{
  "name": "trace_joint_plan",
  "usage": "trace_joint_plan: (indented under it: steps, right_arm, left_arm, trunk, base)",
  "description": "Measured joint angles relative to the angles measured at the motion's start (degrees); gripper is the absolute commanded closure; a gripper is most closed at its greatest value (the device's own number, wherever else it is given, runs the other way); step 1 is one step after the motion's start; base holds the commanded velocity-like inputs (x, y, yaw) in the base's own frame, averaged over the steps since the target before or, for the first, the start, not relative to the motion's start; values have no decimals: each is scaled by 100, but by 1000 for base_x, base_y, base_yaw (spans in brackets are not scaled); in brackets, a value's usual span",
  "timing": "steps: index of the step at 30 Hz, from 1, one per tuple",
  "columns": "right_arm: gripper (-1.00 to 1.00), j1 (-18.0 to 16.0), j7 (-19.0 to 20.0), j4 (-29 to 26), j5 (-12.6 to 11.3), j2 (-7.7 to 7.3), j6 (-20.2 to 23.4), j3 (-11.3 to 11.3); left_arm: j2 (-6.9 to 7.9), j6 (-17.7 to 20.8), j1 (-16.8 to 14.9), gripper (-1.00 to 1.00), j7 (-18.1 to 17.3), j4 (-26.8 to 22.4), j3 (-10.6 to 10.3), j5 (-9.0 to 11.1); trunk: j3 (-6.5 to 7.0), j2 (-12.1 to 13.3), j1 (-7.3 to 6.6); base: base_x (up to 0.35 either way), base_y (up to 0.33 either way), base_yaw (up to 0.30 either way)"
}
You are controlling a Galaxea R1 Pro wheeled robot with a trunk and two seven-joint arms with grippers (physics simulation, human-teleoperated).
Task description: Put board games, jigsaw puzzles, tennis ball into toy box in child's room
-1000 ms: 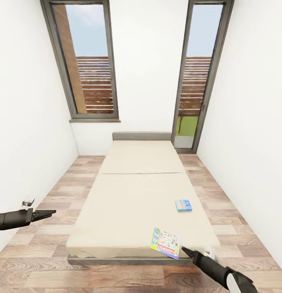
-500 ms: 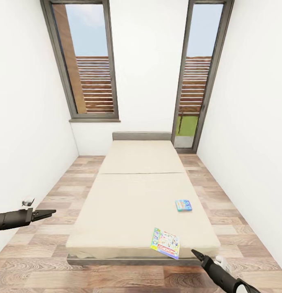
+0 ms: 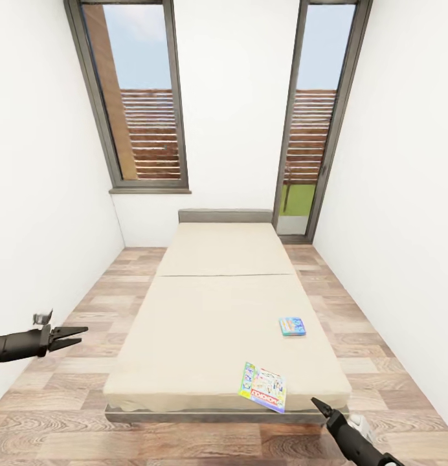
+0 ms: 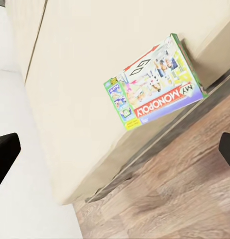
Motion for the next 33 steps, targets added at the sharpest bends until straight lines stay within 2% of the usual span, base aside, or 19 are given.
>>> trace_joint_plan:
  steps: [4,7,8,9,10,11,12,13,15,16,18,22,25,27,33]
  right_arm:
    - [-100,-3,-9,1,-9,16,9,-11]
    - [-100,-4,-94,3,-67,21,99,-26]
    - [-100,-4,-173,5,-209,24,203,-31]
    - [-100,-4,-224,10,-298,26,260,-31]
    - [-100,-4,-345,37,-489,28,370,-30]
    - [-100,-4,-419,58,-598,27,424,-30]
    - [-100,-4,-571,105,-805,26,508,-29]
    - [-100,-4,-650,129,-915,25,544,-28]
    - [-100,-4,-874,198,-1309,24,631,-26]
    - [-100,-4,-910,211,-1410,24,644,-26]
    - [-100,-4,-980,271,-1794,24,683,-25]
    - [-100,-4,-1027,329,-2264,23,715,-4]
    - [-100,-4,-1031,338,-2345,23,714,7]
    - [-100,-4,-1032,341,-2371,26,703,15]
    - [-100,-4,-980,343,-2388,25,702,22]
  left_arm:
    - [-10,409,-20,-100,1,-105,2,15]
    - [-152,542,-9,-100,1,-138,-17,37]
    - [-273,564,-3,-100,1,-154,-24,43]
    - [-328,572,-2,-100,1,-166,-27,47]
    - [-400,586,1,-100,1,-182,-32,52]
    - [-429,591,2,-100,1,-188,-34,54]
    - [-469,599,3,-100,1,-194,-32,57]
    - [-486,601,4,-100,1,-198,-32,58]
    - [-532,611,5,-100,1,-202,-30,63]
    - [-544,613,5,-100,1,-202,-30,65]
    - [-588,622,5,-100,1,-207,-30,85]
    - [-607,631,5,-100,1,-210,-21,195]
    - [-602,635,5,-100,0,-215,-34,344]
    - [-595,637,5,-100,-8,-219,-46,511]
    - [-560,638,16,-100,-14,-227,-57,656]
  trunk:
    - [-72,-161,88]
    - [-126,-281,154]
    - [-145,-321,176]
    - [-163,-362,198]
    - [-181,-402,220]
    - [-199,-442,242]
    - [-217,-482,264]
    - [-235,-523,286]
    - [-271,-603,330]
    - [-289,-643,352]
    - [-325,-724,396]
    - [-397,-885,484]
    - [-451,-1005,550]
    - [-487,-1086,594]
    - [-595,-1327,726]
  base:
    - [0,0,0]
    - [0,0,0]
    - [0,0,0]
    - [0,0,0]
    - [0,0,0]
    - [0,0,0]
    - [0,0,0]
    - [0,0,0]
    - [0,0,0]
    - [0,0,0]
    - [0,0,0]
    - [0,0,0]
    - [0,0,0]
    - [0,0,0]
    - [0,0,0]
